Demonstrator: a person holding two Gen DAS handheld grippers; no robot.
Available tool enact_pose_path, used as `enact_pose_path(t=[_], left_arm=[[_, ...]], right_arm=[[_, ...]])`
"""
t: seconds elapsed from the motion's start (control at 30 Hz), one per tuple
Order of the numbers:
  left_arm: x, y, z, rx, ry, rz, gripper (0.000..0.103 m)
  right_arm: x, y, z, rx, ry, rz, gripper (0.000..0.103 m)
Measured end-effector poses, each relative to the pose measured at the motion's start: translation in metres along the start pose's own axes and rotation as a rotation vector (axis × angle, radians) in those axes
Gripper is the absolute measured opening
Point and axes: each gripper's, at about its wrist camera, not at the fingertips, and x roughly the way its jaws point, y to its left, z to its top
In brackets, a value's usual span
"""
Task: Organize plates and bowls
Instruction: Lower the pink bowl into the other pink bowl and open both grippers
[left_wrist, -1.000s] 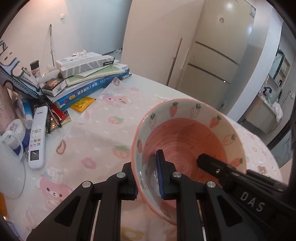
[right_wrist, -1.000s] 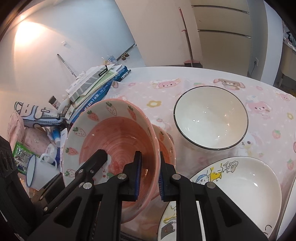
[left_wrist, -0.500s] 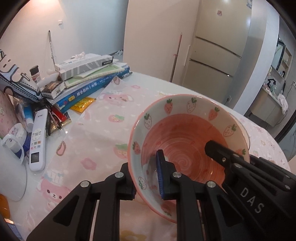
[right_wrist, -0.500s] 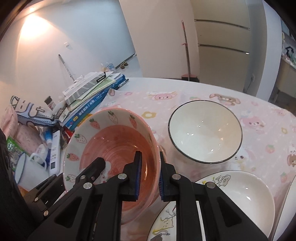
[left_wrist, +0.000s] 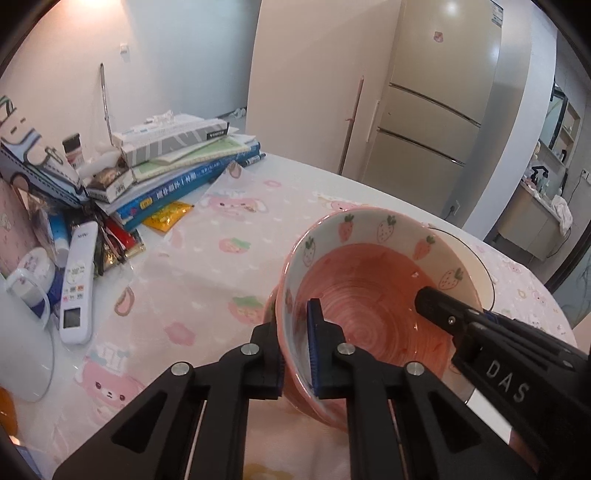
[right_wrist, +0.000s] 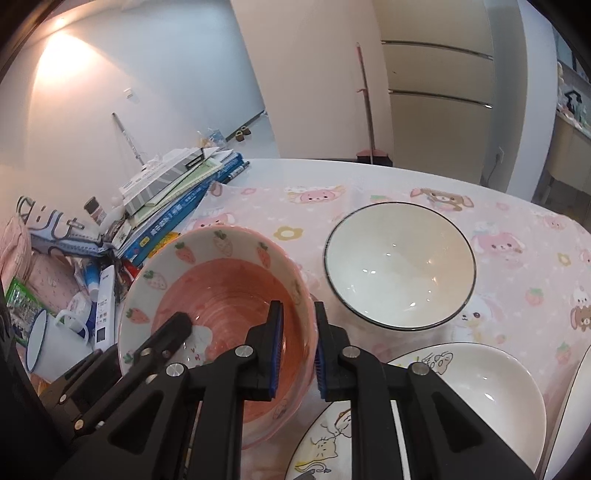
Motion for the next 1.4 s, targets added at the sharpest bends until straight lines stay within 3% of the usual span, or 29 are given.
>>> enact_pose_path(t=[0.2,0.3,0.4,0.47,0.5,0.53,0.67,0.77,0.93,1.1,1.4], left_arm=[[0.003,0.0,-0.001,-0.004,0.019,0.012,0.01],[0.003,-0.004,-0.002,0.008,0.029,-0.018,0.028],[-0.001,-0.008,-0.002,0.019,0.008,0.0,0.028],[-0.006,-0.005,-0.001,0.004,-0.019,0.003,0.023],[-0.009,-0.003,0.0,-0.002,-0.035,0.019,0.01],[-0.011,0.0,0.001,-0.01,-0.045,0.023,0.007],[-0.007,0.015,0.005,-0.081,-0.01,-0.064,0.005],[-0.008,0.013,0.005,-0.073,-0.016,-0.047,0.005],[-0.02,0.016,0.006,-0.075,-0.065,-0.027,0.005],[-0.01,0.022,0.005,-0.087,-0.005,-0.019,0.005],[-0.003,0.018,0.001,-0.063,0.02,0.006,0.007]], right_arm=[[0.001,-0.003,0.001,0.013,0.008,0.006,0.009],[0.003,-0.004,0.001,0.01,0.006,-0.002,0.008],[0.003,-0.003,0.0,0.005,0.005,-0.011,0.008],[0.003,-0.004,0.001,0.013,0.006,0.0,0.009],[0.003,-0.005,0.001,0.017,0.006,0.002,0.009],[0.003,-0.007,0.002,0.023,0.007,0.007,0.009],[0.004,-0.012,0.003,0.044,0.013,0.038,0.008],[0.004,-0.007,0.001,0.013,-0.005,0.027,0.008],[0.009,-0.012,0.0,0.059,0.022,0.116,0.009],[0.012,0.0,-0.004,0.006,0.006,0.063,0.009],[0.01,0.009,-0.007,-0.09,-0.036,-0.01,0.009]])
